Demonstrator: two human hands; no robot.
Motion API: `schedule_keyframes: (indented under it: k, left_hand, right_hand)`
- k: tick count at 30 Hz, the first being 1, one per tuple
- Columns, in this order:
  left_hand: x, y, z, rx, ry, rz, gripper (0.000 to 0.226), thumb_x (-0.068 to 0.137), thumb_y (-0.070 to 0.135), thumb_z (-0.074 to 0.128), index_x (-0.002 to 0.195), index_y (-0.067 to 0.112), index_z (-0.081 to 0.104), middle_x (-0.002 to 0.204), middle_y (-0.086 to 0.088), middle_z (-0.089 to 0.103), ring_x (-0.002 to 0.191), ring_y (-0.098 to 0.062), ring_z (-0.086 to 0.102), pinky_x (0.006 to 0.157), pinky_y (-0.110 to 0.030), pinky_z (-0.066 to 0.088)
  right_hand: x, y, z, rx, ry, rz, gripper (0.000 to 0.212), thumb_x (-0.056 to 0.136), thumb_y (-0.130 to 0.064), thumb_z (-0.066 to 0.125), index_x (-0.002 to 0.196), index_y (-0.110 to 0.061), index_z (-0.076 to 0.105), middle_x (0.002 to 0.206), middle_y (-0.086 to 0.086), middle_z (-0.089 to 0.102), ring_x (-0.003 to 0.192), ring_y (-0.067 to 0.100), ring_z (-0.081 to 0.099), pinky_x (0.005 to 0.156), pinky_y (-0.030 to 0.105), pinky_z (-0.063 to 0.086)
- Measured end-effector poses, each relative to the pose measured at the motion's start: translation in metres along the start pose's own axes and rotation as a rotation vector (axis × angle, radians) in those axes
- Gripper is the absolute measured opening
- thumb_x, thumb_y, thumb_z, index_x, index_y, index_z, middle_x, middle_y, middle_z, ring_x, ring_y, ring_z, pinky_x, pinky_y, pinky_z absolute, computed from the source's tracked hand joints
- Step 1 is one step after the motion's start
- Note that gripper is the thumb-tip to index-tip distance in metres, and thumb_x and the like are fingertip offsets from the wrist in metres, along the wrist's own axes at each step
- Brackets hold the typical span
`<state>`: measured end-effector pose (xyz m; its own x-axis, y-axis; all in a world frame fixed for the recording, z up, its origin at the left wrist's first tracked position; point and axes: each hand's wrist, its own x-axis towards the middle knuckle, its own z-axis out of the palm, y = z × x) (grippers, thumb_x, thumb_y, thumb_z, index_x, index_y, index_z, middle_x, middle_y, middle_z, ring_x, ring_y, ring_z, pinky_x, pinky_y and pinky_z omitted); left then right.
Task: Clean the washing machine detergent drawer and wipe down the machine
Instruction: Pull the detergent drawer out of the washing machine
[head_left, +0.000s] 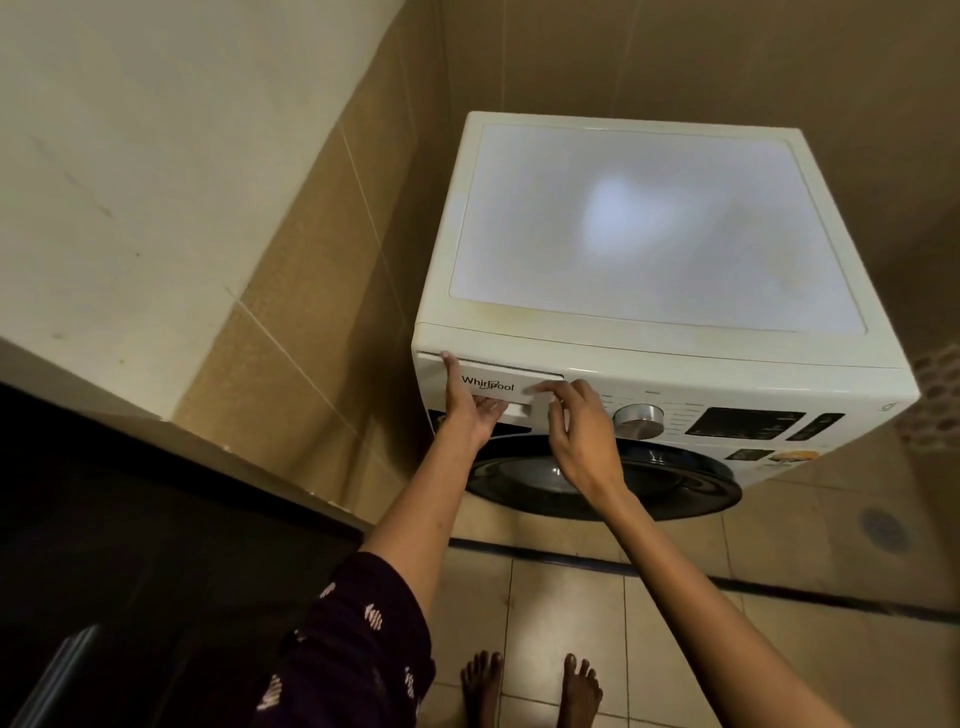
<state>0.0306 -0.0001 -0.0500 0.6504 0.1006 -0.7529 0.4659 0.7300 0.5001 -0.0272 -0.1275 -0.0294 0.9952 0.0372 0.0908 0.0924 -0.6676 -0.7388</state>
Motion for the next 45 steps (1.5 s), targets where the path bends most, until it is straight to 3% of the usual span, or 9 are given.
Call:
schedule_keyframes:
  k: [6,12,15,19,27,30,34,38,45]
  left_hand:
    - [-0.026,-0.027,-0.033,-0.044,0.021,0.04,0.077,0.086,0.064,0.04,0.141,0.012,0.031,0.135,-0.02,0.045,0.124,-0.035,0.046,0.098,-0.045,0.044]
    - [-0.049,-0.048,-0.061,0.025,0.066,0.078,0.076,0.086,0.067,0.031,0.142,0.015,0.034,0.129,-0.022,0.05,0.103,-0.03,0.054,0.084,-0.043,0.051]
    - [-0.061,-0.057,-0.07,0.05,0.16,0.081,0.074,0.087,0.067,0.031,0.141,0.015,0.034,0.128,-0.02,0.052,0.103,-0.03,0.056,0.076,-0.041,0.053]
    - [-0.073,-0.063,-0.075,0.022,0.205,0.068,0.07,0.089,0.062,0.033,0.141,0.015,0.031,0.129,-0.019,0.05,0.108,-0.032,0.054,0.081,-0.045,0.05]
    - [-0.075,-0.058,-0.074,0.043,0.238,0.065,0.066,0.091,0.059,0.034,0.14,0.015,0.032,0.133,-0.019,0.048,0.117,-0.038,0.05,0.085,-0.049,0.048]
    - [-0.076,-0.056,-0.072,0.047,0.244,0.061,0.063,0.092,0.056,0.033,0.139,0.014,0.033,0.134,-0.019,0.047,0.119,-0.038,0.049,0.09,-0.051,0.046]
    - [-0.075,-0.055,-0.072,0.061,0.247,0.058,0.061,0.093,0.055,0.033,0.139,0.014,0.034,0.133,-0.018,0.047,0.119,-0.038,0.048,0.093,-0.052,0.045]
    - [-0.073,-0.056,-0.073,0.076,0.254,0.057,0.061,0.093,0.055,0.034,0.139,0.014,0.033,0.132,-0.018,0.047,0.119,-0.037,0.048,0.093,-0.053,0.045]
    - [-0.075,-0.052,-0.072,0.106,0.238,0.038,0.059,0.094,0.053,0.033,0.139,0.015,0.031,0.135,-0.017,0.044,0.123,-0.036,0.045,0.098,-0.056,0.043]
  right_hand:
    - [-0.004,0.001,-0.017,-0.033,0.002,0.03,0.029,0.096,-0.013,0.043,0.122,-0.014,0.057,0.109,0.008,0.052,0.104,0.022,0.052,0.086,0.035,0.047]
    - [-0.011,0.014,-0.014,-0.156,-0.214,0.128,0.041,0.097,-0.026,0.042,0.137,-0.014,0.041,0.126,0.016,0.047,0.119,0.03,0.046,0.093,0.037,0.042]
    - [-0.015,0.013,-0.005,-0.187,-0.305,0.151,0.047,0.098,-0.03,0.042,0.142,-0.016,0.033,0.128,0.017,0.047,0.115,0.031,0.05,0.091,0.037,0.044]
    - [-0.02,0.011,0.011,-0.212,-0.356,0.163,0.054,0.097,-0.037,0.04,0.146,-0.018,0.025,0.13,0.017,0.046,0.112,0.03,0.053,0.089,0.038,0.046]
    - [0.0,0.01,0.028,-0.388,-0.408,0.156,0.065,0.097,-0.046,0.035,0.15,-0.022,0.007,0.142,0.02,0.038,0.125,0.035,0.045,0.096,0.045,0.044]
    - [0.015,0.01,0.034,-0.451,-0.436,0.154,0.059,0.099,-0.043,0.03,0.15,-0.02,0.01,0.139,0.023,0.041,0.122,0.037,0.047,0.097,0.047,0.043]
    - [0.03,0.008,0.041,-0.467,-0.411,0.155,0.048,0.1,-0.035,0.024,0.144,-0.018,0.022,0.115,0.023,0.059,0.1,0.037,0.058,0.083,0.045,0.048]
    - [0.035,0.007,0.046,-0.447,-0.376,0.172,0.044,0.1,-0.03,0.021,0.14,-0.015,0.031,0.102,0.021,0.064,0.094,0.036,0.06,0.071,0.037,0.042]
    - [0.043,0.005,0.04,-0.426,-0.393,0.189,0.041,0.099,-0.024,0.024,0.132,-0.013,0.045,0.116,0.021,0.061,0.104,0.037,0.058,0.082,0.039,0.045]
